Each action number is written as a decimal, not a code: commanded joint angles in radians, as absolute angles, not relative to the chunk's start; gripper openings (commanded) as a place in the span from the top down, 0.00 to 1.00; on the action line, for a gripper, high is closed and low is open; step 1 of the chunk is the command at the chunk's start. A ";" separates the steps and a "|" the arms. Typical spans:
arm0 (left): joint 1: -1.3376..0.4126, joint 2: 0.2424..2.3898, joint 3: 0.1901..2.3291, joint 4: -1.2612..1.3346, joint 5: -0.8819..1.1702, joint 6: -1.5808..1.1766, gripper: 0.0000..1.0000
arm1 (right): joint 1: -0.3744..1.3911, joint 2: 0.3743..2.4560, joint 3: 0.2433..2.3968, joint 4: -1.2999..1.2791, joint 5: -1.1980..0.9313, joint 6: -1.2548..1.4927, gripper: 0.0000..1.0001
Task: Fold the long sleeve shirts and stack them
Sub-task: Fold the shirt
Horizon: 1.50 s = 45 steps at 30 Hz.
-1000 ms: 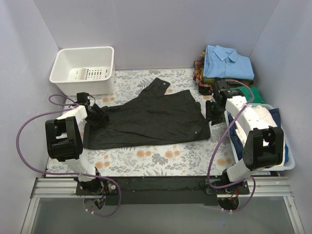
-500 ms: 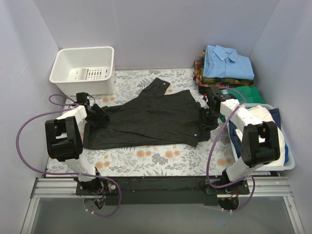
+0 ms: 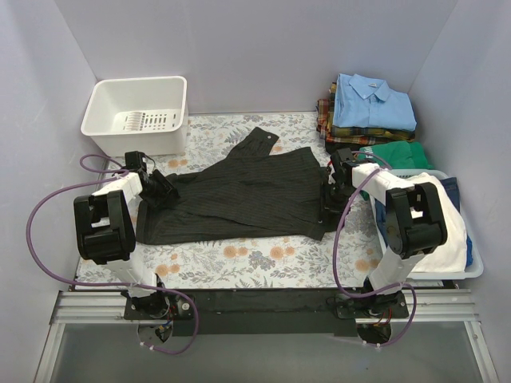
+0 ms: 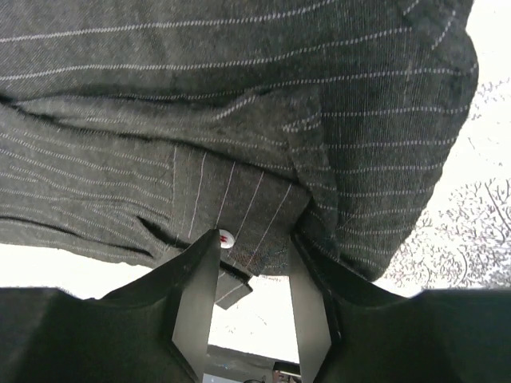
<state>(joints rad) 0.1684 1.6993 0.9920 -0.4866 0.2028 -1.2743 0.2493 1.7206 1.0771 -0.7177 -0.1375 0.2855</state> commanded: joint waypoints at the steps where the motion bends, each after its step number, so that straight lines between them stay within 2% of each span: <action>1: 0.173 1.709 0.985 -0.503 0.190 -1.256 0.49 | 0.252 1.750 1.112 -0.690 -0.137 0.299 0.54; 4: 0.172 1.710 0.983 -0.503 0.187 -1.256 0.49 | 0.253 1.753 1.117 -0.683 -0.129 0.313 0.67; 5: 0.173 1.709 0.983 -0.505 0.187 -1.256 0.49 | 0.252 1.750 1.120 -0.684 -0.124 0.316 0.82; 7: 0.173 1.709 0.985 -0.506 0.179 -1.258 0.49 | 0.253 1.729 1.127 -0.689 -0.115 0.319 0.96; 8: 0.172 1.707 0.985 -0.506 0.176 -1.258 0.50 | 0.253 1.718 1.129 -0.693 -0.109 0.324 0.99; 14: 0.172 1.712 0.991 -0.520 0.138 -1.267 0.51 | 0.252 1.608 1.163 -0.744 -0.045 0.318 0.99; 21: 0.173 1.718 0.996 -0.525 0.123 -1.269 0.51 | 0.253 1.577 1.221 -0.782 -0.031 0.296 0.99; 22: 0.172 1.718 0.996 -0.525 0.127 -1.270 0.51 | 0.253 1.578 1.221 -0.784 -0.034 0.293 0.93; 26: 0.172 1.718 0.994 -0.523 0.129 -1.273 0.51 | 0.253 1.617 1.192 -0.796 -0.054 0.287 0.89; 29: 0.172 1.720 0.994 -0.522 0.130 -1.272 0.51 | 0.253 1.646 1.174 -0.793 -0.058 0.288 0.72; 33: 0.172 1.720 0.991 -0.520 0.135 -1.270 0.51 | 0.253 1.663 1.175 -0.766 -0.069 0.287 0.63; 45: 0.173 1.717 0.985 -0.520 0.133 -1.270 0.51 | 0.253 1.755 1.200 -0.749 -0.081 0.284 0.60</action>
